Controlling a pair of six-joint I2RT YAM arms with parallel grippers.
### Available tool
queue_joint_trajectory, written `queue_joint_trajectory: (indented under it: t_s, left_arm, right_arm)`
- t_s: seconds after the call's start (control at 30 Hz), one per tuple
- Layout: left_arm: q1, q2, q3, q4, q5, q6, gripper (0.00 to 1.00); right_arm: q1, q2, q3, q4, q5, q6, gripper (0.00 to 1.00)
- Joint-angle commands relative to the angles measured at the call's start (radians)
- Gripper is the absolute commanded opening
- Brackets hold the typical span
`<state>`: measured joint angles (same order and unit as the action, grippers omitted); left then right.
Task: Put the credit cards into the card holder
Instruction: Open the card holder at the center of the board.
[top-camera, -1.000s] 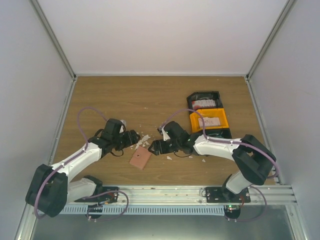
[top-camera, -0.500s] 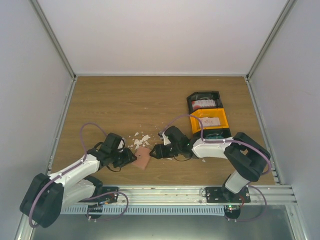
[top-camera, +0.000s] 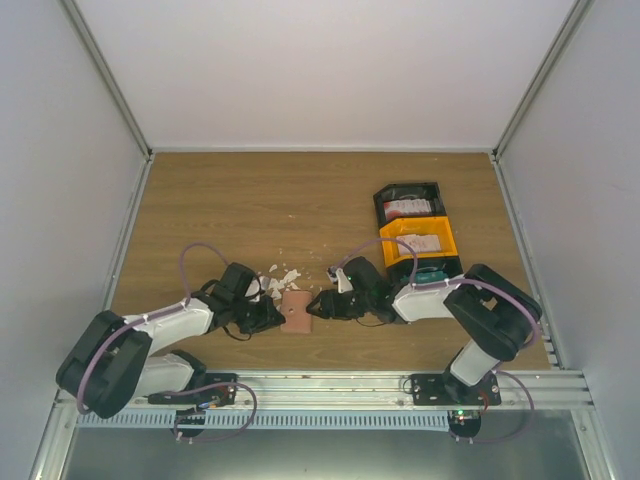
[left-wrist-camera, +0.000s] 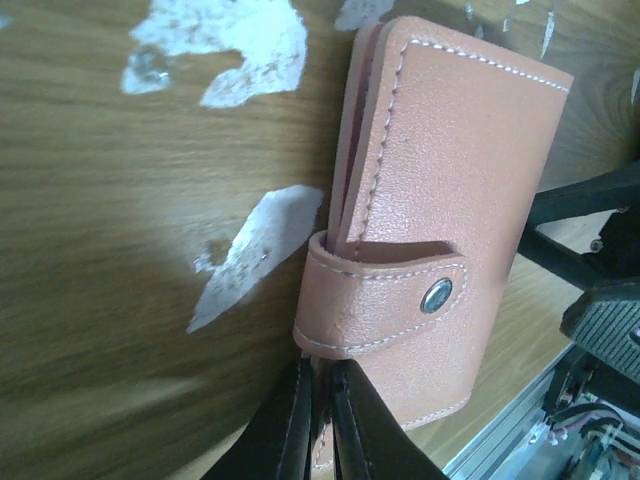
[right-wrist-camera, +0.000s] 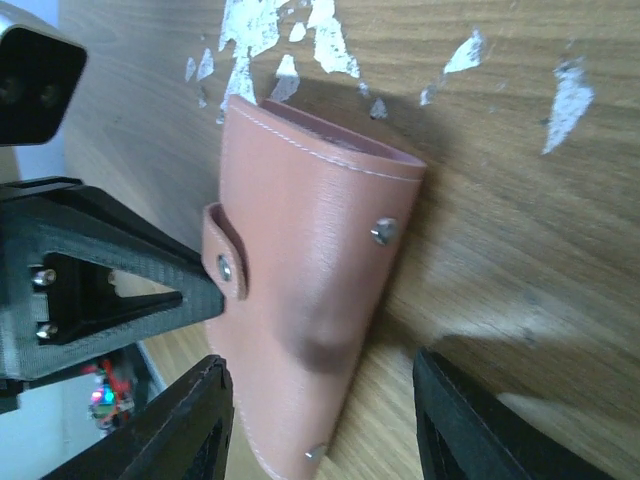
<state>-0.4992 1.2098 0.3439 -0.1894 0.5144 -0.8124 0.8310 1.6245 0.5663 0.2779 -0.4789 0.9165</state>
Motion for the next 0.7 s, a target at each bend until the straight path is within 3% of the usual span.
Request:
queue_joint_trajectory:
  t_s: [0.0,0.13,0.3,0.53,0.67]
  left_arm:
    - [-0.01,0.073,0.009,0.065,0.008,0.031,0.09]
    - [-0.01,0.104,0.004,0.083,-0.001,0.033,0.08]
    - [-0.011,0.134,0.0,0.104,0.003,0.037,0.08]
    - [-0.01,0.126,-0.003,0.121,-0.01,0.027,0.08]
    - [-0.011,0.094,-0.002,0.143,-0.011,0.015,0.08]
  right_arm:
    - [-0.01,0.06,-0.03,0.128,-0.074,0.06,0.5]
    - [-0.018,0.1,-0.025,0.209,-0.127,0.073,0.5]
    - [-0.023,0.144,-0.047,0.43,-0.2,0.139,0.48]
    - [-0.029,0.149,-0.079,0.548,-0.196,0.167,0.28]
    - [-0.03,0.124,-0.079,0.499,-0.169,0.138,0.06]
